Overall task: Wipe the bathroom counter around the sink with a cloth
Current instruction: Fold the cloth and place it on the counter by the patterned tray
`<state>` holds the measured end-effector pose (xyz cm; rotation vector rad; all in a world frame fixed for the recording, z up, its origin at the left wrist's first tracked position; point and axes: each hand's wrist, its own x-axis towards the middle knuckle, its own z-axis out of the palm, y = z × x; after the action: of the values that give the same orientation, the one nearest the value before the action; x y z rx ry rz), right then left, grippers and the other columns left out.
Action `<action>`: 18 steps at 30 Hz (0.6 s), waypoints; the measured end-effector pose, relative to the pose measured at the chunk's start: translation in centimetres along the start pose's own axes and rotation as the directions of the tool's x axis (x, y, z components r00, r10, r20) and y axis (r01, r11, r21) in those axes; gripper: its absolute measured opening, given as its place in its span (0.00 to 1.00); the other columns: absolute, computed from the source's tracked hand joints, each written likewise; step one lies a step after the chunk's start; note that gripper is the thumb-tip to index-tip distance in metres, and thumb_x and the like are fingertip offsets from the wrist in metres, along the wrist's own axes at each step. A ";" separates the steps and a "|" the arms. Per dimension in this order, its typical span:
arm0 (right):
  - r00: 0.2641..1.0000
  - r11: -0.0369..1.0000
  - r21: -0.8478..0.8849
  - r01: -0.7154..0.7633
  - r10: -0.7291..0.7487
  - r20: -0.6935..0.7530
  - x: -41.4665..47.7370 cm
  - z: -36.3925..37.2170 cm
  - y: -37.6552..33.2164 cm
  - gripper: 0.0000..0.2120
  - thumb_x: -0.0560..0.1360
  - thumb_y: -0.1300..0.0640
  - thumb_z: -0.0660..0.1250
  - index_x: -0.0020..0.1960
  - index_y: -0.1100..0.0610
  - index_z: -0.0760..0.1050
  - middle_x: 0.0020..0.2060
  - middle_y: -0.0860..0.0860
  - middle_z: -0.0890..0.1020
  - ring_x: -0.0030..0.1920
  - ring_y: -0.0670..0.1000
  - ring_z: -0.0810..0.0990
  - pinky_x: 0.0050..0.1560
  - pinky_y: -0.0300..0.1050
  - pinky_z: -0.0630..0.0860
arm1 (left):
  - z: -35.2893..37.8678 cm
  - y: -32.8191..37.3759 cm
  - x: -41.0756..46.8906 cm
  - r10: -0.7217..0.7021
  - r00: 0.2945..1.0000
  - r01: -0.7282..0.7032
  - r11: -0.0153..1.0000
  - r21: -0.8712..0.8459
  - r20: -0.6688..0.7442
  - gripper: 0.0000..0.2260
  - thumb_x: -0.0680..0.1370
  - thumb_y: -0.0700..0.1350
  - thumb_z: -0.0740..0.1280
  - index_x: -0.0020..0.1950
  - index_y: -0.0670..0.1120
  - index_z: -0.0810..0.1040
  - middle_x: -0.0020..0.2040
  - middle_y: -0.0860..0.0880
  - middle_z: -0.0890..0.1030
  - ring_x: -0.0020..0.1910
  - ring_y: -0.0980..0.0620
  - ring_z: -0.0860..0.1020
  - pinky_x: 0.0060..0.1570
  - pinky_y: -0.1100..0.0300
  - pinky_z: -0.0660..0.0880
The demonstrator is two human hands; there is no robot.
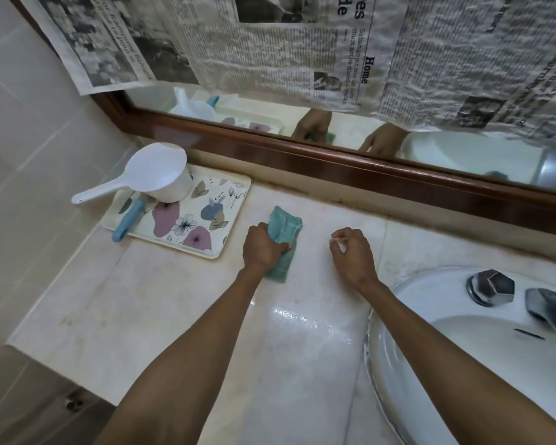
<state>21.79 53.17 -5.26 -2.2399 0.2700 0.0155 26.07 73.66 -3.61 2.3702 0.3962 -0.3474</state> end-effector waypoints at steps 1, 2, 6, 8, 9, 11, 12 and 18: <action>1.000 1.000 -0.005 -0.007 0.007 -0.008 -0.1 0.1 0.0 0.07 0.77 0.56 0.64 0.55 0.55 0.76 0.54 0.54 0.77 0.56 0.55 0.77 0.55 0.47 0.72 | -0.1 0.0 -0.1 0.009 1.000 -0.009 1.000 -0.021 0.003 0.23 0.68 0.51 0.80 0.57 0.42 0.80 0.53 0.45 0.83 0.51 0.43 0.82 0.48 0.53 0.78; 1.000 1.000 -0.007 -0.014 0.014 -0.018 -0.2 0.3 -0.1 0.07 0.78 0.56 0.64 0.55 0.55 0.76 0.55 0.54 0.77 0.57 0.55 0.76 0.56 0.48 0.73 | -0.3 0.0 -0.2 0.018 1.000 -0.018 0.999 -0.035 0.007 0.21 0.70 0.50 0.80 0.58 0.43 0.79 0.54 0.45 0.84 0.52 0.43 0.81 0.49 0.54 0.77; 0.998 0.998 -0.063 0.029 -0.033 -0.054 -1.0 1.5 -0.4 0.12 0.79 0.55 0.63 0.61 0.57 0.74 0.60 0.54 0.77 0.63 0.56 0.74 0.65 0.52 0.70 | -1.2 -0.7 0.3 0.073 0.997 -0.073 0.989 -0.129 -0.001 0.18 0.75 0.46 0.75 0.63 0.44 0.78 0.57 0.44 0.84 0.55 0.43 0.82 0.50 0.55 0.77; 0.997 0.990 -0.132 0.054 -0.062 -0.054 -1.3 2.6 -0.6 0.17 0.80 0.53 0.62 0.66 0.60 0.72 0.67 0.56 0.73 0.69 0.57 0.69 0.70 0.52 0.65 | -1.8 -1.1 0.5 0.123 0.992 -0.118 0.975 -0.188 0.016 0.19 0.76 0.44 0.75 0.66 0.44 0.78 0.58 0.44 0.84 0.55 0.44 0.83 0.52 0.54 0.79; 0.997 0.984 -0.168 0.052 -0.062 -0.052 -1.4 3.2 -0.8 0.19 0.80 0.52 0.61 0.68 0.60 0.70 0.70 0.57 0.70 0.72 0.58 0.66 0.73 0.53 0.62 | -2.1 -1.4 0.7 0.148 0.988 -0.136 0.963 -0.231 0.035 0.21 0.76 0.43 0.75 0.67 0.44 0.77 0.59 0.44 0.84 0.55 0.44 0.83 0.53 0.53 0.80; 0.997 0.972 -0.231 0.036 -0.050 -0.057 -1.6 4.5 -1.2 0.21 0.81 0.51 0.59 0.71 0.60 0.68 0.74 0.59 0.65 0.75 0.59 0.61 0.75 0.56 0.56 | -3.2 -1.6 1.0 0.197 0.978 -0.164 0.933 -0.320 0.074 0.23 0.75 0.41 0.76 0.70 0.44 0.76 0.58 0.45 0.84 0.54 0.46 0.84 0.53 0.54 0.81; 0.997 0.968 -0.251 0.023 -0.041 -0.066 -1.7 5.2 -1.5 0.22 0.81 0.51 0.58 0.71 0.60 0.67 0.75 0.59 0.64 0.76 0.59 0.59 0.76 0.57 0.54 | -4.0 -1.7 1.3 0.221 0.972 -0.181 0.921 -0.345 0.080 0.25 0.75 0.41 0.76 0.71 0.45 0.75 0.58 0.46 0.84 0.53 0.48 0.84 0.52 0.54 0.82; 0.994 0.961 -0.277 -0.023 -0.008 -0.110 -0.9 9.2 -4.5 0.23 0.82 0.50 0.56 0.73 0.60 0.65 0.76 0.59 0.61 0.77 0.59 0.56 0.76 0.59 0.49 | -10.2 -3.0 4.6 0.278 0.957 -0.208 0.853 -0.479 0.080 0.33 0.75 0.39 0.75 0.78 0.50 0.68 0.59 0.47 0.84 0.53 0.51 0.84 0.53 0.58 0.82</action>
<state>22.54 63.18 -7.51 -2.5240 0.3541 -0.0709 30.62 83.58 0.33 1.8763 0.0878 -0.2677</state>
